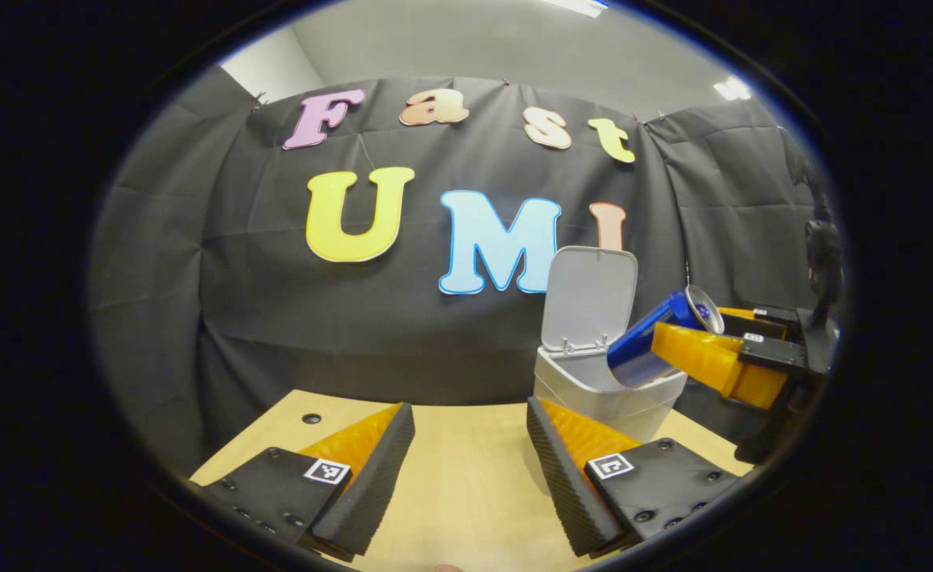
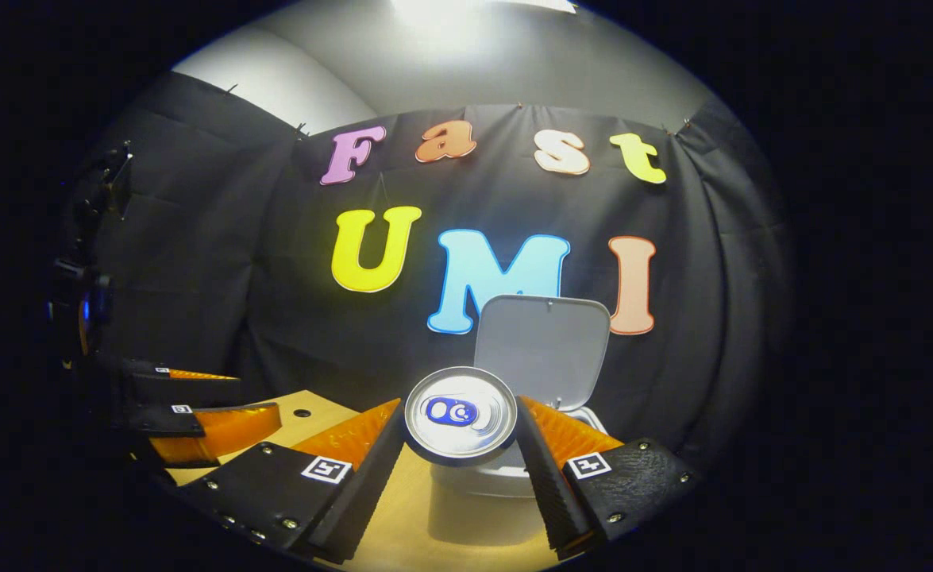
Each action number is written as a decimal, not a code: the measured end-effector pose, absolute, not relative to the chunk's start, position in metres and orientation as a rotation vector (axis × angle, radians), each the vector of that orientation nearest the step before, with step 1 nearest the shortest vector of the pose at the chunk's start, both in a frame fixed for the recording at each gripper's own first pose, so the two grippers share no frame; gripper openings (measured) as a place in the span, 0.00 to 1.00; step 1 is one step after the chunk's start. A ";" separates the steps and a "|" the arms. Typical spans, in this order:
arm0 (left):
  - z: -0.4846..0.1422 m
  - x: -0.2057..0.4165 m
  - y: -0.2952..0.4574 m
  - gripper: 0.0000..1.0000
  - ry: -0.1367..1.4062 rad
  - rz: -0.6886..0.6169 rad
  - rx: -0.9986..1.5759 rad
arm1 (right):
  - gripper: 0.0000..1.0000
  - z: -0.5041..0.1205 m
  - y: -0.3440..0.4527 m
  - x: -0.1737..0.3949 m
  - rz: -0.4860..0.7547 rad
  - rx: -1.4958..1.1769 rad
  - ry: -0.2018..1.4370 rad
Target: Press the lid of the desktop garbage bin to open it, pick up the crumpled paper on the desktop and throw it into the bin, then pick up the pop can on the desktop and drop it into the bin, and finally close the garbage bin lid.
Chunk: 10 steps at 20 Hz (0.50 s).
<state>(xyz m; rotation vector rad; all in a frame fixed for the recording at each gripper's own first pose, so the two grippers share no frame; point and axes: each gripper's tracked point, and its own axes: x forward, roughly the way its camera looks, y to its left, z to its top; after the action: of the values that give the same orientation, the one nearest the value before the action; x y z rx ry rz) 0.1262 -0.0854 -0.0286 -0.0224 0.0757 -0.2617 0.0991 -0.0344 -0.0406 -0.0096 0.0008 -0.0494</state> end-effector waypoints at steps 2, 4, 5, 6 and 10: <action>-0.028 0.127 -0.087 0.93 0.073 -0.261 -0.023 | 0.84 -0.051 -0.042 0.109 -0.079 -0.053 0.025; -0.030 0.127 -0.086 0.96 0.078 -0.259 -0.028 | 0.84 -0.061 -0.044 0.120 -0.092 -0.070 0.058; -0.031 0.128 -0.085 0.95 0.079 -0.256 -0.031 | 0.84 -0.065 -0.043 0.125 -0.093 -0.070 0.070; -0.030 0.127 -0.083 0.93 0.080 -0.253 -0.033 | 0.84 -0.068 -0.043 0.129 -0.094 -0.070 0.080; -0.031 0.127 -0.078 0.93 0.082 -0.240 -0.036 | 0.84 -0.083 -0.044 0.139 -0.096 -0.073 0.124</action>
<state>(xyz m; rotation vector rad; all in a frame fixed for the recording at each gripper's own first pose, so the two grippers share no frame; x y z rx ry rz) 0.1266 -0.0783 -0.0309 -0.0362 0.0817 -0.2403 0.1390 -0.0438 -0.0828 -0.0730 0.1243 -0.0964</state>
